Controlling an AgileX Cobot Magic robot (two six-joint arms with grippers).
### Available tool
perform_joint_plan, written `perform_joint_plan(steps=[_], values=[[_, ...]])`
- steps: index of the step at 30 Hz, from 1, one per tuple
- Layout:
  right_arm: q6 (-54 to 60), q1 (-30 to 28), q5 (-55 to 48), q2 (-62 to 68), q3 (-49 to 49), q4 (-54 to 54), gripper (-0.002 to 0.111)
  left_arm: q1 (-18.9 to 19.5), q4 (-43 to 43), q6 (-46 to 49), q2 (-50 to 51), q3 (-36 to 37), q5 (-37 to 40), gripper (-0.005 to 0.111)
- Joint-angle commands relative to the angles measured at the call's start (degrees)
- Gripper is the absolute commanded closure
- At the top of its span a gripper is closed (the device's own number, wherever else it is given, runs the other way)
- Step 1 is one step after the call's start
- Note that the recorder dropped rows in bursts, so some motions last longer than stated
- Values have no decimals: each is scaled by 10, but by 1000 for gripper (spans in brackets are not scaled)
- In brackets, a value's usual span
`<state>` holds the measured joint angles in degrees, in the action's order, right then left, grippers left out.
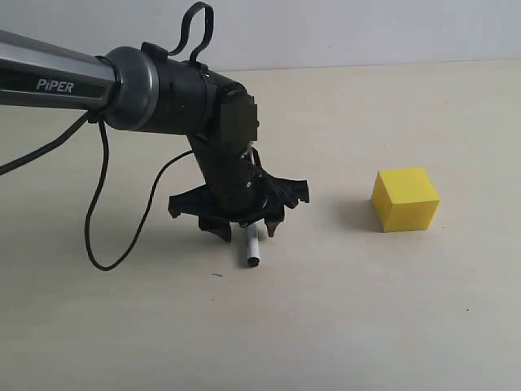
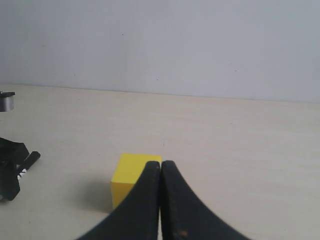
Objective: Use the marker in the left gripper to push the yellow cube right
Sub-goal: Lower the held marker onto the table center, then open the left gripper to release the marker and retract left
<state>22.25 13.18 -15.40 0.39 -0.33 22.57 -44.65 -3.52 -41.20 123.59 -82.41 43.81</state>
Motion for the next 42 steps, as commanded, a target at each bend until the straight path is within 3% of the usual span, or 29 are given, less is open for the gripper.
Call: perform_joint_plan(steps=[1,7,11,13,19,22,26,30,37,42], values=[[2,-3,2,-4,3,0,108,1,2,35,-4,-3,-14,49],[2,-3,2,-4,3,0,108,0,4,69,-12,-3,-37,56],[2,-3,2,-4,3,0,108,0,8,81,-29,-3,-49,85],[2,-3,2,-4,3,0,108,-1,8,81,-40,-3,-52,106],[2,-3,2,-4,3,0,108,-15,59,93,-84,2,-55,107],[2,-3,2,-4,3,0,108,-38,78,117,-118,29,-98,107],[2,-3,2,-4,3,0,108,-79,108,127,-180,113,-228,107],[2,-3,2,-4,3,0,108,-96,108,137,-257,228,-383,107],[2,-3,2,-4,3,0,108,-81,132,188,-416,436,-627,107],[2,-3,2,-4,3,0,108,-53,134,243,-546,566,-710,107]])
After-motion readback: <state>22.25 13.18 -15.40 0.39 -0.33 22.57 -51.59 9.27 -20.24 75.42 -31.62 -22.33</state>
